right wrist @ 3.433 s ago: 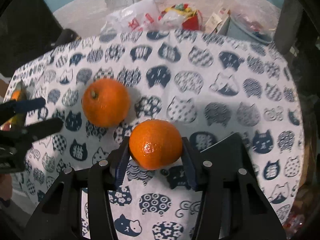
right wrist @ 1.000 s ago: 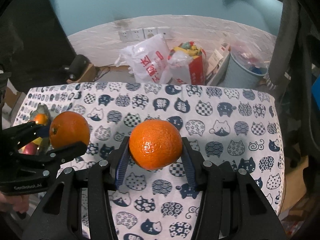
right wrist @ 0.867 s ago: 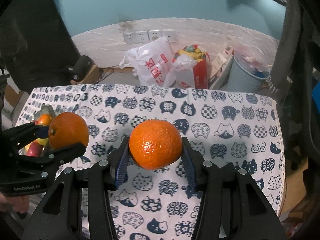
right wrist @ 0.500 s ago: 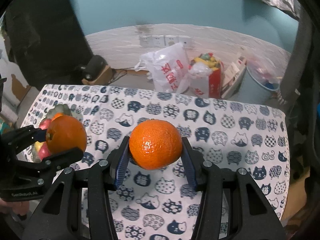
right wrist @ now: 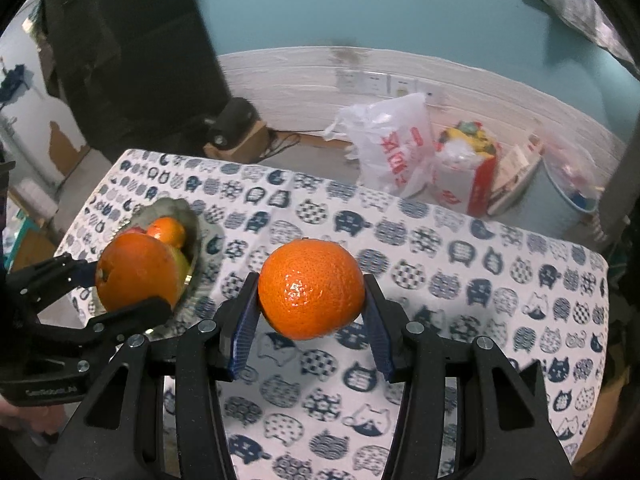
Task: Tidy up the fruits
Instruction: 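Lift and carry both tangerines in the two tools to the glass bowl, then lower the tangerines into the bowl and open both tools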
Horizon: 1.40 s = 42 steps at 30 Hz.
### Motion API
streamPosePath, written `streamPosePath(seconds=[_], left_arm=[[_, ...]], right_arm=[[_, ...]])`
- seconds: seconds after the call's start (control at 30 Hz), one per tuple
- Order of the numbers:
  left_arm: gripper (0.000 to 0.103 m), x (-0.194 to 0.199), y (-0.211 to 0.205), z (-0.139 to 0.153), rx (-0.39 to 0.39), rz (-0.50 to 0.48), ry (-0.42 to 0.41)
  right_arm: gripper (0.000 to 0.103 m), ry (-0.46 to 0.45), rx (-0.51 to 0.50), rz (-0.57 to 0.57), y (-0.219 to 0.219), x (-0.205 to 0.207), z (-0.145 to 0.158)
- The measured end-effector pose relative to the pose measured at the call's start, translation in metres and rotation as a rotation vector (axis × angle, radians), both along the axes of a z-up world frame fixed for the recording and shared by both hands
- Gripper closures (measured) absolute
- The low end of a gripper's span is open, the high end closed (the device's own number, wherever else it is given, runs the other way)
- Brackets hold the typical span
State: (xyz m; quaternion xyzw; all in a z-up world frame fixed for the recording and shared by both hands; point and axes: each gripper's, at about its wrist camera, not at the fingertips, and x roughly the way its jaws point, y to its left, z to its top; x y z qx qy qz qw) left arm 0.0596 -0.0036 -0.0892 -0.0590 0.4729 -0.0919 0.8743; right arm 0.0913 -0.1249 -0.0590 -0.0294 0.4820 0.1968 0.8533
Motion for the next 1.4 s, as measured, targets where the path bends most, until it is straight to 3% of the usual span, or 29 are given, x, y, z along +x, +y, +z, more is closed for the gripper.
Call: streamPosePath(seconds=[0.83, 1.4], left_arm=[[0.038, -0.017, 0.104, -0.021, -0.019, 0.193, 0.021], [0.038, -0.007, 0.141, -0.068, -0.024, 0.268, 0.112]], right_arm=[[0.054, 0.011, 0.007, 0.165, 0.117, 0.011, -0.004], [0.054, 0.052, -0.015, 0.219, 0.151, 0.013, -0.026]])
